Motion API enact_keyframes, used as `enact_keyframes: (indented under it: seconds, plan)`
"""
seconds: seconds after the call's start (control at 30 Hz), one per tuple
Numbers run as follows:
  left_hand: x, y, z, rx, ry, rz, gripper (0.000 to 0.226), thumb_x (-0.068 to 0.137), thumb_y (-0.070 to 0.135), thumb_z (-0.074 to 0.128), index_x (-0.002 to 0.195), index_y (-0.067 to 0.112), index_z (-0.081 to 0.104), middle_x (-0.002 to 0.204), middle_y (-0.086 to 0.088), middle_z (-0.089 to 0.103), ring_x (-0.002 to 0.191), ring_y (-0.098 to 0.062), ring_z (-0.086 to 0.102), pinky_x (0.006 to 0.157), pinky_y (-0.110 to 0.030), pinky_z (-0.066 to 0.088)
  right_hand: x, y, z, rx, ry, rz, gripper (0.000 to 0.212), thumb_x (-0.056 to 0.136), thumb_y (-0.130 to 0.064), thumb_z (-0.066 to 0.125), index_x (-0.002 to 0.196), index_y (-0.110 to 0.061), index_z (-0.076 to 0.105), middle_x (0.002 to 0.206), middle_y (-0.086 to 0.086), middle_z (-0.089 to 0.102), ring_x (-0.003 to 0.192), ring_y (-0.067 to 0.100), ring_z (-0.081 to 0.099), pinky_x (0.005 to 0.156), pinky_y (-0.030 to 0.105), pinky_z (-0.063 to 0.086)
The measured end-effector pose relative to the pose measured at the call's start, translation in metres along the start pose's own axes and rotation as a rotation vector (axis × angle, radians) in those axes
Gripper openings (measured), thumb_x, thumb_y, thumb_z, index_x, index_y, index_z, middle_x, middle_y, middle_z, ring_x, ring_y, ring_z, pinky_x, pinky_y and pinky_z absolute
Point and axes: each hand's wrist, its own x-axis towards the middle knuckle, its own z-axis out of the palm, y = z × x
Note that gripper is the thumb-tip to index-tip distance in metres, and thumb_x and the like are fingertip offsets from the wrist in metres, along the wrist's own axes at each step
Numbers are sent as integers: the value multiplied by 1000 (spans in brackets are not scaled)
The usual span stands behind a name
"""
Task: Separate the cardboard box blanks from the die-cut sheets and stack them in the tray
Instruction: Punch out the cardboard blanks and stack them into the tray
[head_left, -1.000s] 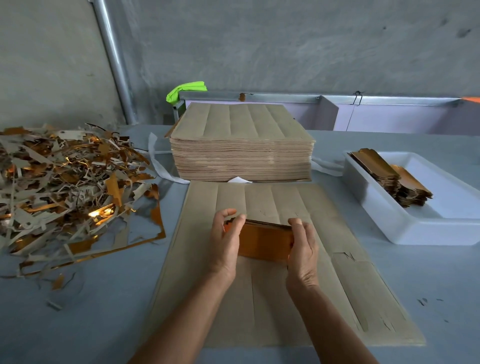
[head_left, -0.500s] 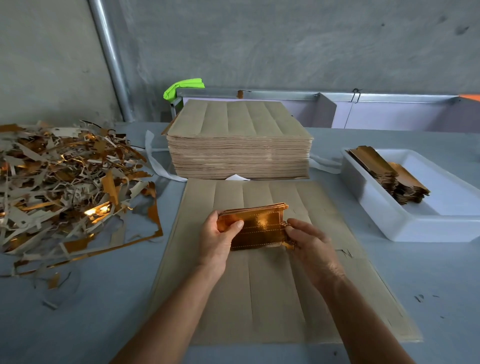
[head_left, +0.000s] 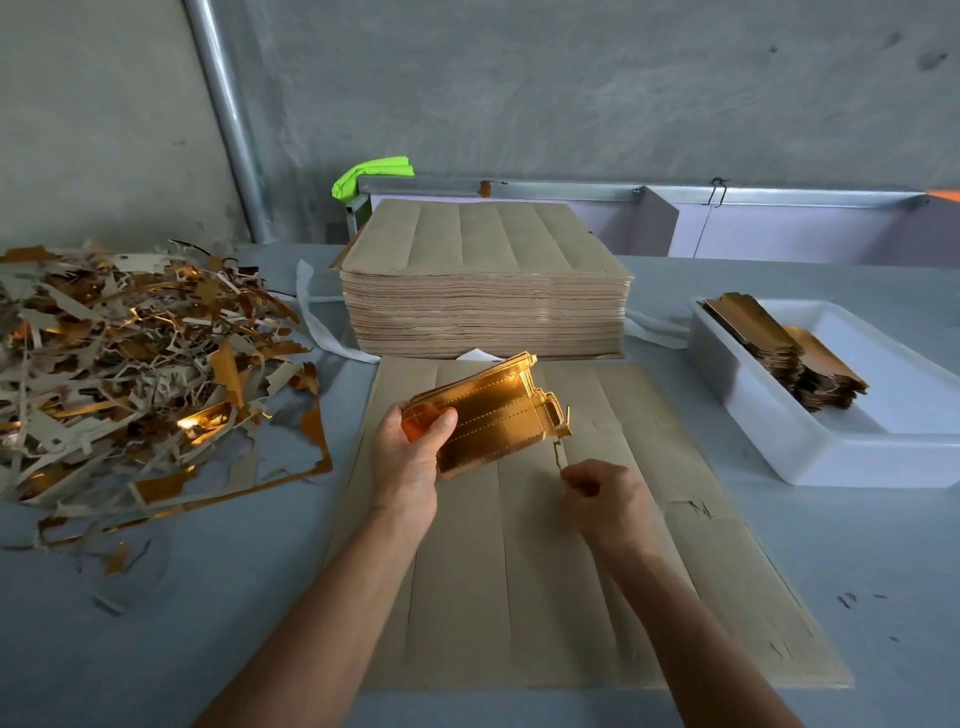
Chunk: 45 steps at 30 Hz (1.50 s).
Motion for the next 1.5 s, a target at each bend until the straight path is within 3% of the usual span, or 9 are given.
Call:
enact_keyframes:
  seconds: [0.2,0.43,0.6,0.8,1.03,1.17,1.27,1.33,1.5]
  plan:
    - [4,10,0,-45,27,-5,24,79,10,73,95,21,60,100,-3,67,96,-19,64,67,-33,54,-19,-22,20,224,-229,-109,31,96,-8,47,120,-16,65,125,-5,61,105,3,53,82,10,45]
    - [0,11,5,-37,-25,-16,25,79,10,72,98,21,59,102,-3,67,97,-18,64,61,-28,55,4,-20,-2,425,113,51,43,88,-18,65,129,-15,54,115,-12,51,95,13,59,77,28,51]
    - [-2,11,9,-42,-79,-45,27,79,10,72,99,21,58,105,-5,65,100,-21,63,68,-34,55,7,-19,-3,538,48,68,15,86,-5,65,76,-16,67,72,1,67,67,14,61,56,18,48]
    - [8,21,-2,-42,40,-5,21,80,13,71,93,23,58,96,2,66,89,-15,64,56,-26,53,0,-5,-7,695,101,249,16,82,-2,70,69,-11,68,64,4,69,57,14,62,57,25,53]
    - [12,30,-3,-76,16,3,28,80,13,71,104,21,60,109,-3,66,101,-20,63,82,-41,54,-12,-22,-4,618,-76,131,7,85,0,66,85,-1,72,73,7,71,56,9,62,53,15,52]
    - [10,32,3,-97,-85,90,33,79,1,68,108,14,60,95,4,72,90,-11,69,66,-27,57,-22,-41,11,89,-588,-159,43,88,-8,64,130,-8,55,125,6,60,111,17,59,80,17,48]
    - [5,28,2,-54,-174,84,30,79,-3,66,102,15,60,102,-5,69,102,-25,65,87,-45,53,-8,-45,-3,14,-42,-96,29,97,-14,47,123,-11,59,116,6,64,105,20,61,84,25,51]
    - [3,19,-1,27,-231,89,28,78,-1,68,100,14,59,103,-9,66,104,-29,62,98,-49,46,2,-42,-11,340,198,35,35,98,-28,44,128,-11,52,114,6,62,98,19,59,92,38,49]
    - [-8,-10,0,195,-387,11,44,73,18,75,110,13,54,106,-13,64,104,-30,61,89,-36,51,11,-35,-5,774,58,102,37,96,-49,39,112,-20,58,107,-2,63,96,14,56,74,27,41]
